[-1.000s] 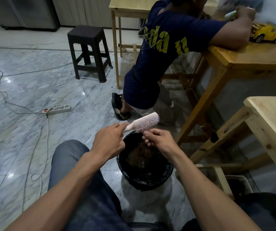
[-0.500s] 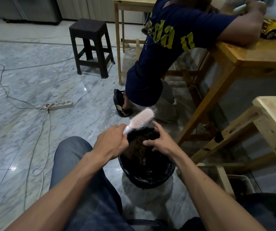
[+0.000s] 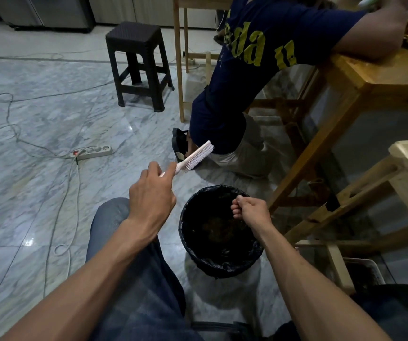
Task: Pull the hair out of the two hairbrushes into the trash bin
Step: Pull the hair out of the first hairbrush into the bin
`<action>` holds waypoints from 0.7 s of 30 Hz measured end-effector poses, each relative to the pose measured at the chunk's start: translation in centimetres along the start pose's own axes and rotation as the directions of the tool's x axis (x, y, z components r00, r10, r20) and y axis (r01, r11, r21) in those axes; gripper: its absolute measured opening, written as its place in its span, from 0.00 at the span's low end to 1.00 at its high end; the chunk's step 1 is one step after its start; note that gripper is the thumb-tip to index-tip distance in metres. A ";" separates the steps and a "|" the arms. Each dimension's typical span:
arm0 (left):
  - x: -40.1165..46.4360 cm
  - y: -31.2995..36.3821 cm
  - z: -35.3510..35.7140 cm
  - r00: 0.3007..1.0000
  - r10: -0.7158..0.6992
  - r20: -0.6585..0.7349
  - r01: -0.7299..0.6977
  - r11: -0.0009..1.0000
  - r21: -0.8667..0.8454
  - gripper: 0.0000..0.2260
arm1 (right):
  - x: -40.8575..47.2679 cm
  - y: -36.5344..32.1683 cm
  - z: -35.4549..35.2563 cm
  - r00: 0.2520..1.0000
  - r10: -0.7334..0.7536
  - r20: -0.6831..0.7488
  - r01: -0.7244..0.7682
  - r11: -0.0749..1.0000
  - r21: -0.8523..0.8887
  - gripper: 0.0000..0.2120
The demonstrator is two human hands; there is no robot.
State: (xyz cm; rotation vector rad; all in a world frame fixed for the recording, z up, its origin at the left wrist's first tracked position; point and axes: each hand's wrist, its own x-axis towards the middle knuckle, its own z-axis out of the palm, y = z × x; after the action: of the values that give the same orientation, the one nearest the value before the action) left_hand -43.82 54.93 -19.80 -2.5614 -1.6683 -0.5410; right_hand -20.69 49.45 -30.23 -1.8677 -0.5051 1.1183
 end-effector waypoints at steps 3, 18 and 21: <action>0.2 0.4 0.1 1.000 0.010 -0.003 -0.010 1.000 -0.027 0.21 | -0.3 -0.8 0.1 0.981 0.106 0.162 -0.059 0.961 -0.271 0.26; -0.2 2.8 0.5 0.985 -0.068 0.161 0.099 0.976 -0.194 0.14 | -3.0 -6.3 -1.7 0.957 -0.243 0.159 0.289 0.746 -0.600 0.16; -0.5 3.2 0.6 0.963 -0.092 0.251 0.170 0.935 -0.311 0.14 | -3.7 -7.5 -1.6 0.972 -0.107 0.207 0.141 0.978 -0.155 0.16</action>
State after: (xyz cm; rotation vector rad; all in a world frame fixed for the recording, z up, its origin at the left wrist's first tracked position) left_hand -40.93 53.28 -20.03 -2.8569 -1.9924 -0.5929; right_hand -20.58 50.11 -21.80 -1.8483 -0.8424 1.2145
